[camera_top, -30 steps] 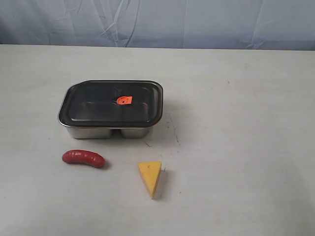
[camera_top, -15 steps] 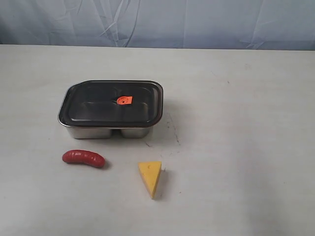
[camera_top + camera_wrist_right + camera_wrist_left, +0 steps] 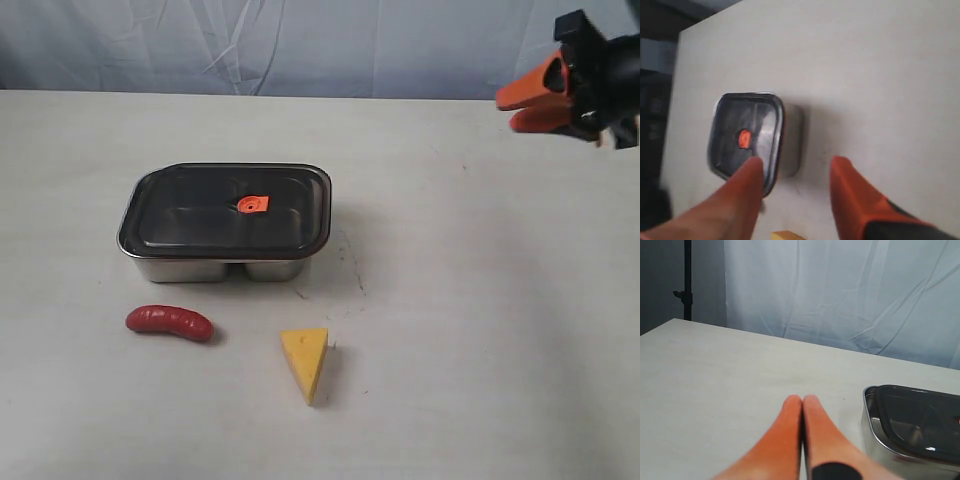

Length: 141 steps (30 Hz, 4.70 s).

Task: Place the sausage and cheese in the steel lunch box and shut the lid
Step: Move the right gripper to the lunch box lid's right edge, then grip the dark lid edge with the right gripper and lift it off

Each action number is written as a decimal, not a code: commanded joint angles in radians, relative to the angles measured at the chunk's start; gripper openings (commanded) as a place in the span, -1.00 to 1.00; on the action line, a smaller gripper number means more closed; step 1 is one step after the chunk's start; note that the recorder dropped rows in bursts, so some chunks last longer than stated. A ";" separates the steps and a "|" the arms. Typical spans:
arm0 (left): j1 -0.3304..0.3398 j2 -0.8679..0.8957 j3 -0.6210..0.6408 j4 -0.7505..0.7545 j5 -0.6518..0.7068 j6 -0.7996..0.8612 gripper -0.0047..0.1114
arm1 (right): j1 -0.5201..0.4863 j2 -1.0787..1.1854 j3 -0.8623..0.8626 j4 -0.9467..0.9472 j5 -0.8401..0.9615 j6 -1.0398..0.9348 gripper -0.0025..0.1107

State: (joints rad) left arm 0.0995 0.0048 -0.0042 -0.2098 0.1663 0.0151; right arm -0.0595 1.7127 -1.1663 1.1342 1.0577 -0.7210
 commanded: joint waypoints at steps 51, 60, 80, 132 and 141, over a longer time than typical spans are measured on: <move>-0.001 -0.005 0.004 -0.002 -0.009 -0.005 -0.92 | 0.398 0.549 -0.016 0.602 0.095 -0.342 0.00; -0.001 -0.005 0.004 -0.002 -0.009 -0.005 -0.92 | 0.409 0.549 -0.016 0.602 0.096 -0.342 -0.08; -0.001 -0.005 0.004 -0.002 -0.009 -0.005 -0.92 | 0.409 0.549 -0.016 0.590 0.096 -0.345 -0.97; -0.001 -0.005 0.004 0.004 -0.009 -0.005 -0.92 | 0.210 0.087 -0.275 0.134 -0.065 -0.434 -0.97; -0.001 -0.005 0.004 0.021 -0.015 -0.005 -0.92 | 0.219 -0.033 -0.275 -0.341 -0.103 -0.397 -0.97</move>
State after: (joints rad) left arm 0.0995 0.0048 -0.0042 -0.1940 0.1663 0.0151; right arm 0.1579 1.6923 -1.4378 0.9119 0.9281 -1.1382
